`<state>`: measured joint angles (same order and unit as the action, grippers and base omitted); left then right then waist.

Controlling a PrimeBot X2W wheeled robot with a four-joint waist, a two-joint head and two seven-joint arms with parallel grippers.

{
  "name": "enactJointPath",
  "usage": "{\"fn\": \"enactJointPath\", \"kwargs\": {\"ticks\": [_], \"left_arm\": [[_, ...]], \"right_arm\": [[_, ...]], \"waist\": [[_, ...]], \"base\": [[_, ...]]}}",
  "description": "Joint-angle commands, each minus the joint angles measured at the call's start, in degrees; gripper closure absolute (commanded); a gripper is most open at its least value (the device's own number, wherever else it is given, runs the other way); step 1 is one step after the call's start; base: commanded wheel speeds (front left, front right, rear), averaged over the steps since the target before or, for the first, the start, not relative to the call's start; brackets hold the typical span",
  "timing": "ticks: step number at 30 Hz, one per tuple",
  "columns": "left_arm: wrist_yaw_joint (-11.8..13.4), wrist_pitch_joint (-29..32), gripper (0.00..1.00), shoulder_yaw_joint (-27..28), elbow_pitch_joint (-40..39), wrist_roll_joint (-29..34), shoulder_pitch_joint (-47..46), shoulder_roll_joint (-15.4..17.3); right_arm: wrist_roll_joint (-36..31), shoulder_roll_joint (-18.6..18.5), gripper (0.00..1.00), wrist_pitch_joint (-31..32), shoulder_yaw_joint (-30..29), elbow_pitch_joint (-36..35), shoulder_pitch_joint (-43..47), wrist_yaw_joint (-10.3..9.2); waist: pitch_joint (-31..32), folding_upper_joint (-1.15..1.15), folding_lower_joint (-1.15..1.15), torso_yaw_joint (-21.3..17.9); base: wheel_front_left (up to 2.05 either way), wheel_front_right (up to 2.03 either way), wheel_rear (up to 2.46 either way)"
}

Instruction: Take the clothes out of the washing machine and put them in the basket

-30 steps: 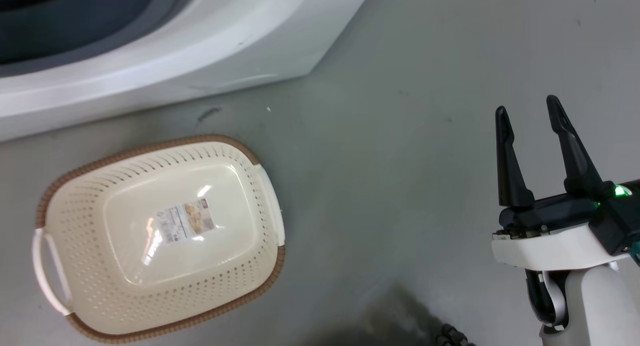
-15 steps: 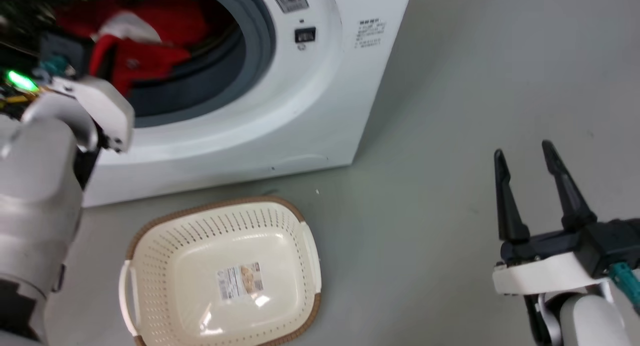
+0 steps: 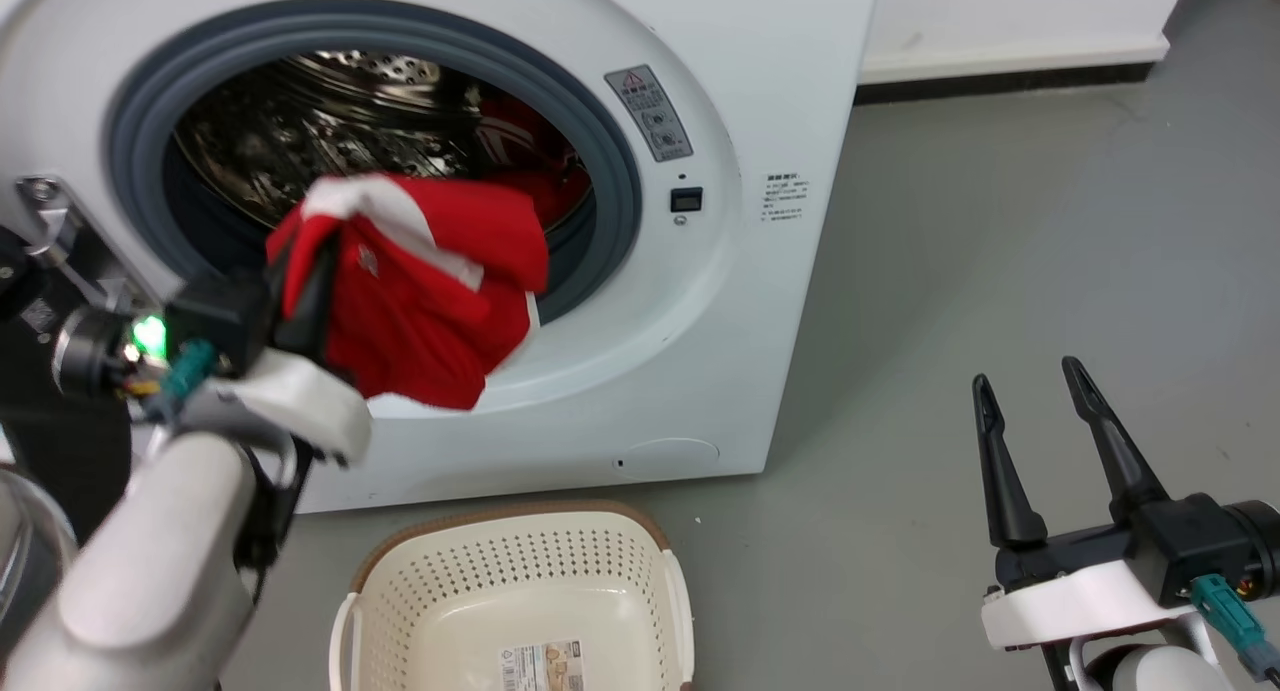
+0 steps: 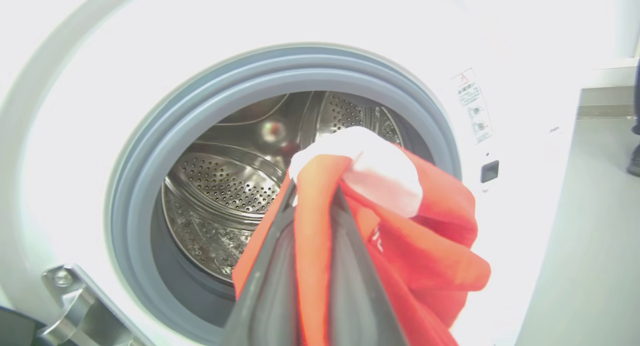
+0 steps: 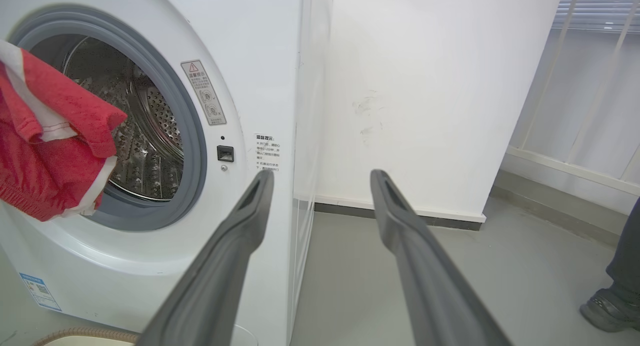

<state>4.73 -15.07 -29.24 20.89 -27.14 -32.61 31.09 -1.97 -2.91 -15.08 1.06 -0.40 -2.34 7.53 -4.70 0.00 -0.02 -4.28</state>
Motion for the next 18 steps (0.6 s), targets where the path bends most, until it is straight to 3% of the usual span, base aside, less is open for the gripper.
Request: {"fn": "enactJointPath", "kwargs": {"ticks": [1, 5, 11, 18], "left_arm": [[0.8, -0.1, 1.0, -0.3, -2.2, 0.1, 2.2, 0.3], [3.5, 1.6, 1.0, -1.3, -9.1, 0.4, 8.4, 1.2], [6.0, 2.7, 1.0, -2.5, -12.8, 0.0, 14.4, 1.4], [4.4, 2.7, 1.0, -3.3, -6.3, -3.3, 17.9, -0.6]], "right_arm": [[0.5, 0.1, 0.0, -0.1, -0.2, 0.1, 0.5, -0.08], [0.9, 0.1, 0.0, -0.1, -0.3, 0.1, 0.4, -0.08], [0.4, 0.1, 0.0, -0.1, -0.4, -0.2, -0.8, -0.08], [-0.4, 0.1, 0.0, -0.1, 0.3, -1.0, -2.9, -0.08]], "waist": [[1.2, 0.0, 0.02, 1.1], [0.8, 0.0, 0.02, 1.2], [-1.9, 0.0, 0.02, 0.6], [-7.7, 0.0, 0.02, -2.2]], "base": [[0.0, 0.0, 0.0], [0.0, 0.0, 0.0], [0.0, 0.0, 0.0], [0.0, 0.0, 0.0]]}}
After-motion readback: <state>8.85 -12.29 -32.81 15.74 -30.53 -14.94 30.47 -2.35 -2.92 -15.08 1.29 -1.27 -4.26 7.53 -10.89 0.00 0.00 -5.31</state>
